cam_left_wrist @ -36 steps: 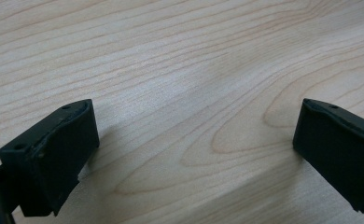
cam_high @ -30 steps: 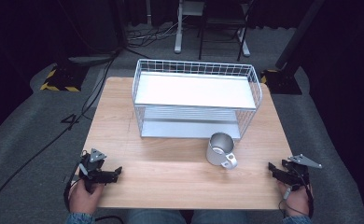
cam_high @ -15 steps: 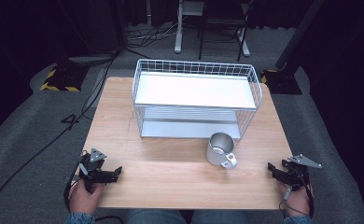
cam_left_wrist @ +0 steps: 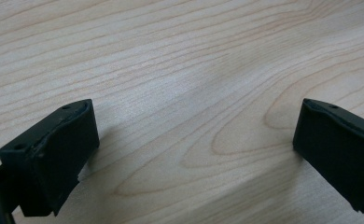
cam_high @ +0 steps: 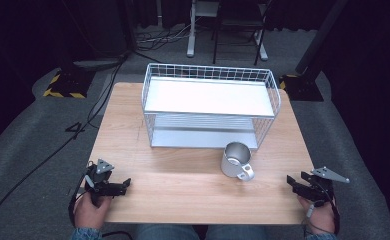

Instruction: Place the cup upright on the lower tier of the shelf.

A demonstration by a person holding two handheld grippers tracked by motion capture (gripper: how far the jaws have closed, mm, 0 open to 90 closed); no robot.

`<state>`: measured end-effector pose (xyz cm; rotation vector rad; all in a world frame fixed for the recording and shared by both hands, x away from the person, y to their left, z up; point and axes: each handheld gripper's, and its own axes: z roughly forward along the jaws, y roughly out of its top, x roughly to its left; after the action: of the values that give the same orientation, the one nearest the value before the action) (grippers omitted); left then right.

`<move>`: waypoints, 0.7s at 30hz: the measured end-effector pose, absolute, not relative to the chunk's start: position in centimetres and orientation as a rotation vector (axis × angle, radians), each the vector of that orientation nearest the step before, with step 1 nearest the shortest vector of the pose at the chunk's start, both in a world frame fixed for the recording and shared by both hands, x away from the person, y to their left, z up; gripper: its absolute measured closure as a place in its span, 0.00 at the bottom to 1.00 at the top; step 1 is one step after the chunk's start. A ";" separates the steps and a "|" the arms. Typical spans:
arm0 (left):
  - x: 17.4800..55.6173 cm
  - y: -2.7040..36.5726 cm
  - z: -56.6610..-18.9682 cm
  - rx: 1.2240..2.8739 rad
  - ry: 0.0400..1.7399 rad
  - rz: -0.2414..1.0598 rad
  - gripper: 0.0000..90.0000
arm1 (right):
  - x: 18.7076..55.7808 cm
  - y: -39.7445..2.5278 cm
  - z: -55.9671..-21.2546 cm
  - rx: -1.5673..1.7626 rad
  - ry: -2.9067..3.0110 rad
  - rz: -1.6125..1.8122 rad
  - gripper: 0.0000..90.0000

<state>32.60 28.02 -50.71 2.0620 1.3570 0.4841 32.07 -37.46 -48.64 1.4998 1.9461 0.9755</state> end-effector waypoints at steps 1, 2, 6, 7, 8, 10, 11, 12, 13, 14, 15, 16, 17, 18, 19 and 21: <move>32.6 28.0 -50.7 2.062 1.357 0.484 0.01 | 31.7 -37.3 -48.1 1.490 1.950 1.002 0.41; 32.6 28.0 -50.7 2.063 1.358 0.484 0.01 | 31.5 -37.3 -47.9 1.478 1.947 1.019 0.41; 32.7 28.0 -50.7 2.063 1.358 0.489 0.01 | 30.7 -36.9 -46.7 1.456 1.950 1.065 0.41; 32.7 28.0 -50.7 2.063 1.357 0.489 0.01 | 30.5 -36.7 -46.5 1.458 1.949 1.078 0.41; 32.7 28.0 -50.7 2.063 1.358 0.490 0.01 | 30.4 -36.6 -46.2 1.451 1.954 1.089 0.41; 32.7 28.0 -50.7 2.063 1.358 0.490 0.01 | 30.0 -36.1 -45.6 1.436 1.961 1.114 0.41; 32.7 28.0 -50.7 2.063 1.358 0.490 0.01 | 29.9 -35.9 -45.3 1.423 1.967 1.129 0.41; 32.7 28.0 -50.7 2.063 1.358 0.490 0.01 | 29.7 -35.7 -45.1 1.413 1.973 1.146 0.41; 32.7 28.0 -50.7 2.063 1.358 0.490 0.01 | 29.6 -35.4 -44.8 1.405 1.984 1.155 0.41; 32.7 28.0 -50.7 2.063 1.358 0.490 0.01 | 29.5 -35.2 -44.6 1.398 1.987 1.162 0.41; 32.7 28.0 -50.7 2.063 1.358 0.490 0.01 | 29.5 -35.0 -44.4 1.390 1.994 1.168 0.41; 32.7 28.0 -50.7 2.063 1.358 0.490 0.01 | 29.4 -34.8 -44.2 1.388 1.999 1.181 0.41; 32.7 28.0 -50.7 2.063 1.358 0.490 0.01 | 29.4 -34.6 -44.1 1.382 2.005 1.192 0.41; 32.7 28.0 -50.7 2.063 1.358 0.490 0.01 | 29.3 -34.3 -43.9 1.376 2.010 1.200 0.41; 32.7 28.0 -50.7 2.063 1.358 0.490 0.01 | 29.3 -34.0 -43.7 1.373 2.018 1.204 0.41; 32.7 28.0 -50.7 2.063 1.358 0.490 0.01 | 29.2 -33.4 -43.4 1.354 2.034 1.214 0.41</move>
<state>32.68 28.00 -50.70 2.0634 1.3582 0.4901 29.16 -33.42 -43.35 1.3540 2.0338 1.2139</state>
